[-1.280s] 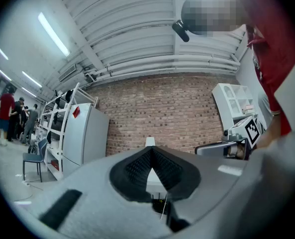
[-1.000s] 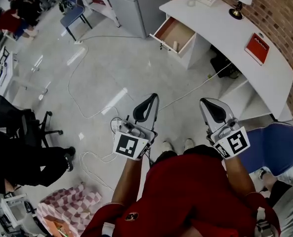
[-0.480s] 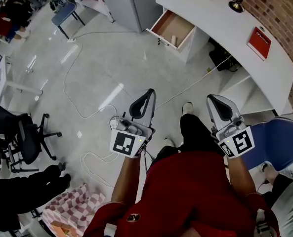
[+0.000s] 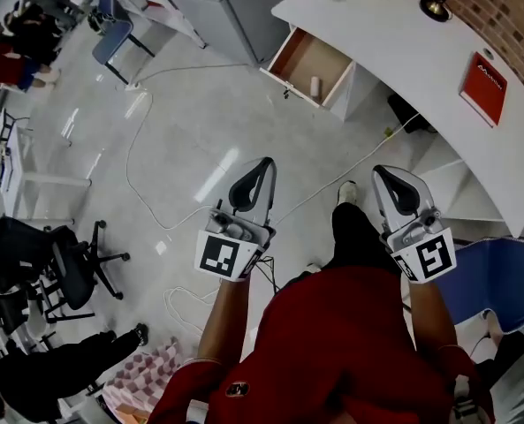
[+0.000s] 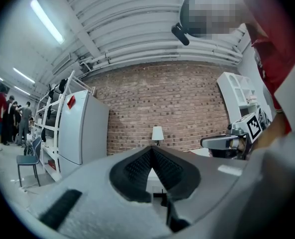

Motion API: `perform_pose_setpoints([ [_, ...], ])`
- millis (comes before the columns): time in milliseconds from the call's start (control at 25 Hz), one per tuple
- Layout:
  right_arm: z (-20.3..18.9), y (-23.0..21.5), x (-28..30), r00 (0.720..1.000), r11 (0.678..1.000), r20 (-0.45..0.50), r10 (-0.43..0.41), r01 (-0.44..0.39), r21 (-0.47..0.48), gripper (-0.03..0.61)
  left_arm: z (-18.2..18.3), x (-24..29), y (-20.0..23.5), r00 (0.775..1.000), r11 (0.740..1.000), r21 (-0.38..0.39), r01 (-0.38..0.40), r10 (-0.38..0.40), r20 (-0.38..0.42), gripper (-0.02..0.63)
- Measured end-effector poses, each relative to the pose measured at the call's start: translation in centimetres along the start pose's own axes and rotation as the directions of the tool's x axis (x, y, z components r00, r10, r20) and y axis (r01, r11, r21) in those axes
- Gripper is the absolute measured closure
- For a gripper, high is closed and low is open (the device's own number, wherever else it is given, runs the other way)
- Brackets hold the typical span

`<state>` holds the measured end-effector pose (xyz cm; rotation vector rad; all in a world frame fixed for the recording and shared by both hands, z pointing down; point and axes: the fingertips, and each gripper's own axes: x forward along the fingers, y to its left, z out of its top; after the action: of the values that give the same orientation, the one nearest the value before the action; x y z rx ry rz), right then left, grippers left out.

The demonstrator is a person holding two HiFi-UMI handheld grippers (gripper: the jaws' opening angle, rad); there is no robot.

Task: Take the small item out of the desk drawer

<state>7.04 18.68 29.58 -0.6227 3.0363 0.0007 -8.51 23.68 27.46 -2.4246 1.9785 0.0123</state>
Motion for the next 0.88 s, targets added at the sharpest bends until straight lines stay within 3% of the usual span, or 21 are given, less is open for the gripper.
perform_pose_setpoints([
  [280, -1.1, -10.4, 5.4, 0.999, 0.999, -0.026, -0.024, 0.025, 0.026, 0.566, -2.3, 12.5, 4.7, 0.997, 1.000, -0.025, 0.008, -0.010, -0.078, 0.611],
  [520, -2.8, -16.7, 9.8, 0.998, 0.998, -0.055, 0.029, -0.026, 0.052, 0.566, -5.8, 21.2, 7.8, 0.987, 0.999, -0.032, -0.004, -0.001, -0.161, 0.611],
  [680, -3.9, -19.0, 12.5, 0.997, 0.995, -0.056, 0.062, -0.057, 0.080, 0.566, -9.5, 25.2, 9.9, 0.967, 0.999, -0.040, -0.015, 0.004, -0.253, 0.609],
  [880, -5.4, -20.2, 15.0, 0.995, 0.989, -0.077, 0.069, -0.058, 0.136, 0.566, -15.4, 29.9, 12.3, 0.927, 0.999, -0.041, 0.016, -0.030, -0.375, 0.583],
])
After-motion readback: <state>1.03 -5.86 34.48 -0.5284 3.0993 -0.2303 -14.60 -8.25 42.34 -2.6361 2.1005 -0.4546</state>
